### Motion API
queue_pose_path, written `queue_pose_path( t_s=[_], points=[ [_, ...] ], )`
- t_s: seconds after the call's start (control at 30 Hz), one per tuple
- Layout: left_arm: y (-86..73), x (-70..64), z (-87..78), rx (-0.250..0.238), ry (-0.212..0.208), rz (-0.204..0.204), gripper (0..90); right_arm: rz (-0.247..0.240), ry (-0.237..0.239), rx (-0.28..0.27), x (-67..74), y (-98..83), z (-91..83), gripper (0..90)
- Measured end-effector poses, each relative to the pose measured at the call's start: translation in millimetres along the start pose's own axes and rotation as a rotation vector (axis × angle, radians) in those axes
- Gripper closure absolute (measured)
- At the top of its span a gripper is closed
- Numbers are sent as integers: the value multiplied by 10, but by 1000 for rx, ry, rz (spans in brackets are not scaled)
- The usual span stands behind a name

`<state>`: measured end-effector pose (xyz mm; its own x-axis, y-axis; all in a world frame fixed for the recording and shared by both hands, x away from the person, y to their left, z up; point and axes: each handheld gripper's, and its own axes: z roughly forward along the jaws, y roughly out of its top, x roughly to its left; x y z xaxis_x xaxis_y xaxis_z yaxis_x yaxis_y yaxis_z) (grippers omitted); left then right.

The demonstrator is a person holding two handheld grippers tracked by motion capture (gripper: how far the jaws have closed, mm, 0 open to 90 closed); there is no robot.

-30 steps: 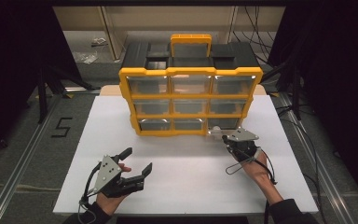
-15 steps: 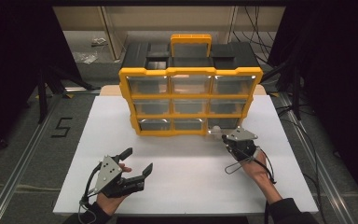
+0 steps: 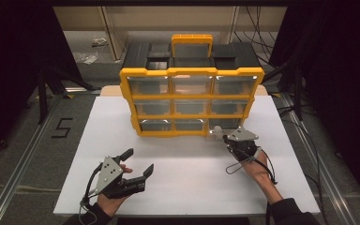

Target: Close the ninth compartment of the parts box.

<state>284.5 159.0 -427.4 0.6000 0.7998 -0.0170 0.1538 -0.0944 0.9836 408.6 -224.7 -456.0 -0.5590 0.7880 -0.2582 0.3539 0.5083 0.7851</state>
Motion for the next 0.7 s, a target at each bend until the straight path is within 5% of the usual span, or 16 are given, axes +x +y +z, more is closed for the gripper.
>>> queue_pose_path(
  t_s=[0.7],
  points=[
    [-1,0,-10,1,-3,3,165,-6,-23,6,-23,40,83,900]
  ],
)
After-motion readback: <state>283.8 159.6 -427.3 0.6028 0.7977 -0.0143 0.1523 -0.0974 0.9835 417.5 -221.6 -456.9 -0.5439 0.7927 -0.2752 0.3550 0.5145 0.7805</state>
